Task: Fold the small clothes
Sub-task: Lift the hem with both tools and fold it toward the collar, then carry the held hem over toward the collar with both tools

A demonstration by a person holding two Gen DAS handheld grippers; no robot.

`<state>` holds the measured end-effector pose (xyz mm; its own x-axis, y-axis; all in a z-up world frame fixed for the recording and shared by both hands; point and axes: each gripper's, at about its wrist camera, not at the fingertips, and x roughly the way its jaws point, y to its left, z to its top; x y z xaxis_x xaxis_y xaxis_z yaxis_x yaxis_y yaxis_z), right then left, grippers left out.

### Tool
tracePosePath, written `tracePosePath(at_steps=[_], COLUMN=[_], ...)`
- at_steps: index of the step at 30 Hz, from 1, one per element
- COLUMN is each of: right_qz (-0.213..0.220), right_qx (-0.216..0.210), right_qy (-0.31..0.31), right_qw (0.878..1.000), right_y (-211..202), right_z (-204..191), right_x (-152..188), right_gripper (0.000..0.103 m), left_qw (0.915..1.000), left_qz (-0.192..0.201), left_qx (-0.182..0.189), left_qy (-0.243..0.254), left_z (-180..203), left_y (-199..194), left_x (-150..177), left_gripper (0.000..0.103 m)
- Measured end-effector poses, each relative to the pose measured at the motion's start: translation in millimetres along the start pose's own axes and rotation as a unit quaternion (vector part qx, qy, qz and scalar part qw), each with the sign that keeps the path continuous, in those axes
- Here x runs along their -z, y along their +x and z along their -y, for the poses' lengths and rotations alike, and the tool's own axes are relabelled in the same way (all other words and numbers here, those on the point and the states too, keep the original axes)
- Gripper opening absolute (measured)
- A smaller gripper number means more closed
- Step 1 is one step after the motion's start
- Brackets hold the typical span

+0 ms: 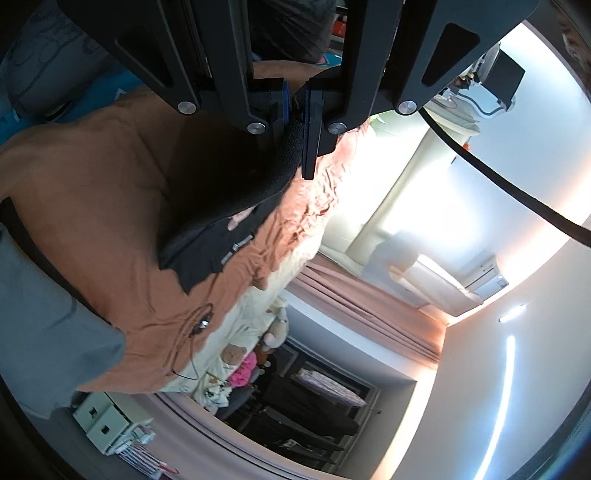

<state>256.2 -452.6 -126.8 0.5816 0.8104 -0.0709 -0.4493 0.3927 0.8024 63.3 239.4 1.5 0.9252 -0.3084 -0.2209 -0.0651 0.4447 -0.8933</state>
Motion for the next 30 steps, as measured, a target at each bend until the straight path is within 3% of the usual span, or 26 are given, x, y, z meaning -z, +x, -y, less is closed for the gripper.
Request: tracePosePath(at_steps=[6, 18, 30], right_qz=[0.008, 0.022, -0.002], right_qx=[-0.010, -0.018, 0.014], right_qy=[-0.021, -0.050, -0.017], right_qw=[1.000, 0.998, 1.000], right_y=[-11.9, -32.0, 6.4], right_z=[-15.3, -31.4, 13.1], right_x=[-5.0, 0.4, -11.1], right_gripper=[0.002, 0.002, 0.002], left_qw=[0.9998, 0.9985, 0.9993], left_qz=[0.015, 0.043, 0.030], left_qx=[0.007, 0.023, -0.013], left_qy=[0.011, 0.024, -0.016], left_z=[37.1, 67.9, 27.3], left_y=[-27.4, -64.7, -26.8], left_x=[1.1, 8.3, 2.0], left_gripper=[0.005, 0.005, 0.005])
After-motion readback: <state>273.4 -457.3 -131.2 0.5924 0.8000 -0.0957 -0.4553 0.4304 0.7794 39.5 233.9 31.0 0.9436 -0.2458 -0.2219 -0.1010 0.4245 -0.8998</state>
